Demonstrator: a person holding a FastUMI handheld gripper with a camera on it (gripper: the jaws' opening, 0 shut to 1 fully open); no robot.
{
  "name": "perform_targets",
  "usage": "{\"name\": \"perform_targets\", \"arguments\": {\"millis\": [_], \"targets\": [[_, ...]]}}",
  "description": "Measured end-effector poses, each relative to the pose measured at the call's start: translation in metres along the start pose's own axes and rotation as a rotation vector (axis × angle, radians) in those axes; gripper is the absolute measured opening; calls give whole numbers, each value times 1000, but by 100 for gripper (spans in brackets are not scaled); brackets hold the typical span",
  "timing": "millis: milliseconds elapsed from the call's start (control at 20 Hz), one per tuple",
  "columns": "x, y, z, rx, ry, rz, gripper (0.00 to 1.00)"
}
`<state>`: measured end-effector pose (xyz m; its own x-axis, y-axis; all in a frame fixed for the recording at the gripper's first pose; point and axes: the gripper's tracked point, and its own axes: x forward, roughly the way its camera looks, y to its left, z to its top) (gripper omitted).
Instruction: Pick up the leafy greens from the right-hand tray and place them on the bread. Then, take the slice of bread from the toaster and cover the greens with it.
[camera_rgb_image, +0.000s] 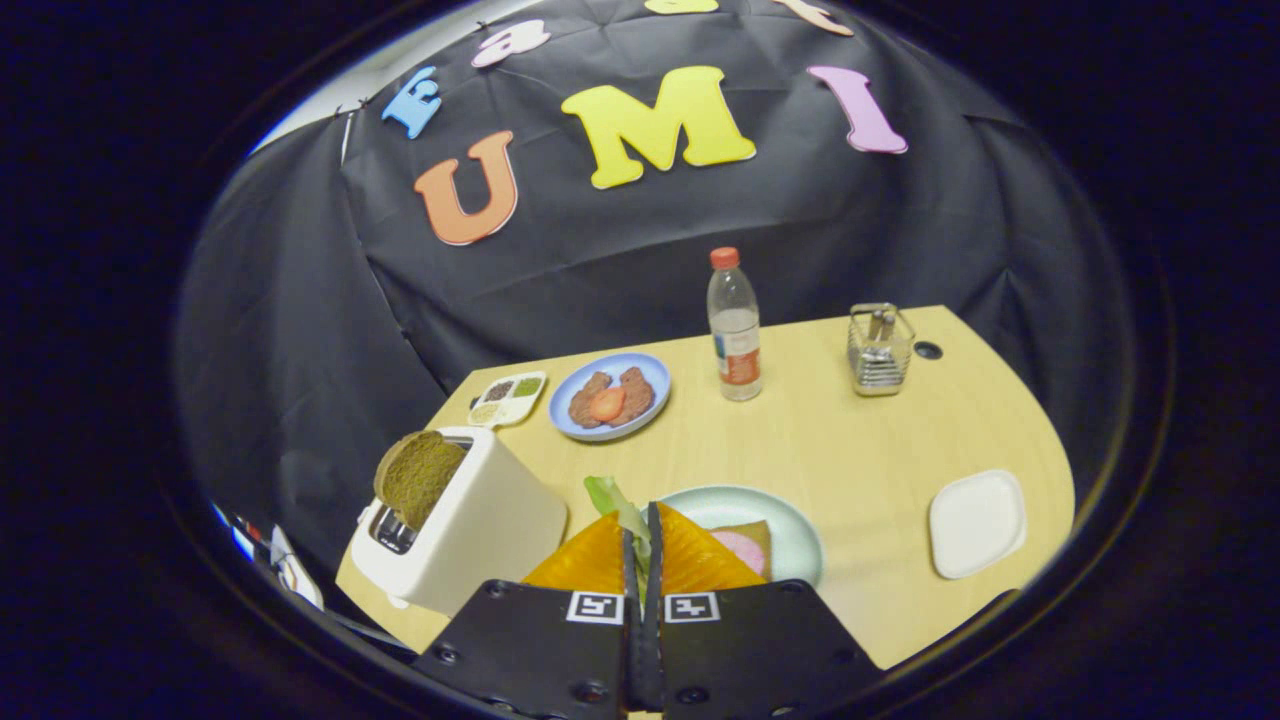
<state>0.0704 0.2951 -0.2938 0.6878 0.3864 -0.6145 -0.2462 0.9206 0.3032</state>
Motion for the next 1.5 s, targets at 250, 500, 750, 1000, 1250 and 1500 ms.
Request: {"name": "perform_targets", "arguments": {"millis": [250, 500, 750, 1000, 1250, 1500], "targets": [[24, -7, -20, 71, 61, -15, 1], [23, -42, -16, 46, 31, -94, 17], [16, -68, -14, 11, 16, -129, 56], [-12, -87, 10, -21, -59, -126, 96], [-44, -105, 38, -65, -148, -147, 96], [-81, -87, 59, -143, -210, -163, 96]]}}
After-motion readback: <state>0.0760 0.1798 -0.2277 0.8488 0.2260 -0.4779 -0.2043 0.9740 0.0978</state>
